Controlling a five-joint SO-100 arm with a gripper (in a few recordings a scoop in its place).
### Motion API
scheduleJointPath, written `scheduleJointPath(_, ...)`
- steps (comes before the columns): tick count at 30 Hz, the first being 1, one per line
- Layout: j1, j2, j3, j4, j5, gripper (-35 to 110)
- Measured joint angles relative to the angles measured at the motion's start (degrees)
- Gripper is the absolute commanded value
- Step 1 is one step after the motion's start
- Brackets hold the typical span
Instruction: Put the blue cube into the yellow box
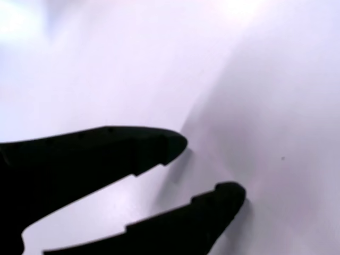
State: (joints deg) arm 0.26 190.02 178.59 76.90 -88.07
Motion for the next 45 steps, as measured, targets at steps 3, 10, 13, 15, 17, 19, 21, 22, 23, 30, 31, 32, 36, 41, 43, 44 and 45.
scheduleJointPath(3, 0.0, 0.0, 0.0, 0.0, -0.35, 15)
scheduleJointPath(10, 0.0, 0.0, 0.0, 0.0, -3.08, 15)
scheduleJointPath(13, 0.0, 0.0, 0.0, 0.0, -4.83, 16)
scheduleJointPath(15, 0.62, 0.0, 0.0, -0.53, -6.86, 18)
scheduleJointPath(17, 2.55, -0.35, -0.09, -2.55, -9.58, 21)
scheduleJointPath(19, 5.1, -3.52, -0.35, -6.33, -12.83, 24)
scheduleJointPath(21, 7.38, -7.12, -0.53, -10.9, -14.94, 27)
scheduleJointPath(22, 8.44, -8.88, -0.53, -13.36, -16.0, 29)
scheduleJointPath(23, 9.49, -11.07, -0.88, -16.08, -17.14, 30)
scheduleJointPath(30, 15.56, -32.17, -12.13, -32.61, -24.61, 41)
scheduleJointPath(31, 16.44, -35.6, -14.33, -34.72, -25.58, 42)
scheduleJointPath(32, 17.14, -39.11, -16.44, -36.56, -26.63, 43)
scheduleJointPath(36, 20.13, -52.03, -25.49, -42.01, -30.67, 47)
scheduleJointPath(41, 23.03, -66.8, -36.74, -46.05, -34.8, 50)
scheduleJointPath(43, 23.82, -71.46, -41.22, -46.41, -36.39, 51)
scheduleJointPath(44, 24.08, -73.74, -43.33, -46.49, -37.09, 51)
scheduleJointPath(45, 24.43, -75.85, -45.53, -46.58, -38.06, 52)
